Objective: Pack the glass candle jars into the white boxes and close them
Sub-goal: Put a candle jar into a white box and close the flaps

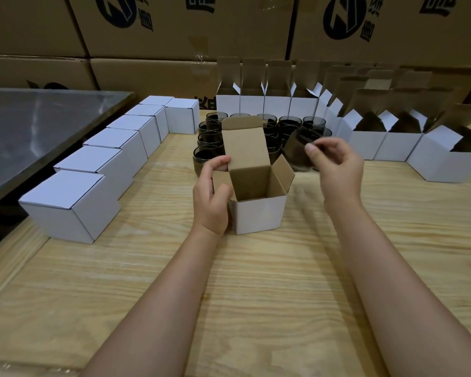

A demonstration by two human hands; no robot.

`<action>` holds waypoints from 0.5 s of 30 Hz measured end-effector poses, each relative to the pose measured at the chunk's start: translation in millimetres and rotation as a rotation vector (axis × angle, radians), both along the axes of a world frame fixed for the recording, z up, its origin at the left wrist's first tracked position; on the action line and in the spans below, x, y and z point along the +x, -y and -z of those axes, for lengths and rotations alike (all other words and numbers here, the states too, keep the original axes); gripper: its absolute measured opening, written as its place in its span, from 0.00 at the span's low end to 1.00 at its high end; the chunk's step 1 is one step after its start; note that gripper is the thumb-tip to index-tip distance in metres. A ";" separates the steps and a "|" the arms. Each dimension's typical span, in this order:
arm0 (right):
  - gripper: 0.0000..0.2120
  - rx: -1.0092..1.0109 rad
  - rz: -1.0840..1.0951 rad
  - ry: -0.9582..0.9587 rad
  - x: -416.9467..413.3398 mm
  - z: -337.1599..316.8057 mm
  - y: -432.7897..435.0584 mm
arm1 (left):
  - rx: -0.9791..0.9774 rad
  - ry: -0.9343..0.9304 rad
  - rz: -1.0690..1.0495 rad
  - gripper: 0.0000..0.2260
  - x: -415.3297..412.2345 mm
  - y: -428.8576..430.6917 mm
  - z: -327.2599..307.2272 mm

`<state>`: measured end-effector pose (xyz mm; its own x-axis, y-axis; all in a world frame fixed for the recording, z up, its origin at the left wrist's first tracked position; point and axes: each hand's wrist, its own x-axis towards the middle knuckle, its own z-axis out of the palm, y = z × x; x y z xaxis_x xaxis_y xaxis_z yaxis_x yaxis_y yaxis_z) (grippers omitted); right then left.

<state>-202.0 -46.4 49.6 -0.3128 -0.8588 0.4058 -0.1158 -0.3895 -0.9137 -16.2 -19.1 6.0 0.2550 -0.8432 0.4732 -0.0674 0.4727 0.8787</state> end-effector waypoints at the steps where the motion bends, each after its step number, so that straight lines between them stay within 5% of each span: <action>1: 0.09 -0.027 -0.007 0.037 -1.1 -11.7 -3.6 | -0.001 0.000 0.003 0.23 0.0 0.4 0.1; 5: 0.07 -0.105 -0.124 0.025 -5.1 -54.9 -20.9 | -0.007 0.001 0.008 0.23 -0.7 1.5 1.0; 10: 0.07 0.002 -0.481 -0.273 2.9 -70.1 -36.0 | -0.011 -0.008 0.012 0.23 -1.6 1.4 0.9; 15: 0.05 0.105 -0.469 -0.494 11.5 -59.0 -30.6 | -0.011 0.013 -0.001 0.23 -1.7 0.2 -1.0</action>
<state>-190.5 -15.9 108.6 0.3017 -0.9007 0.3126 -0.3688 -0.4127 -0.8329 -17.8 -19.3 6.9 0.2494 -0.8378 0.4857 -0.0795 0.4821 0.8725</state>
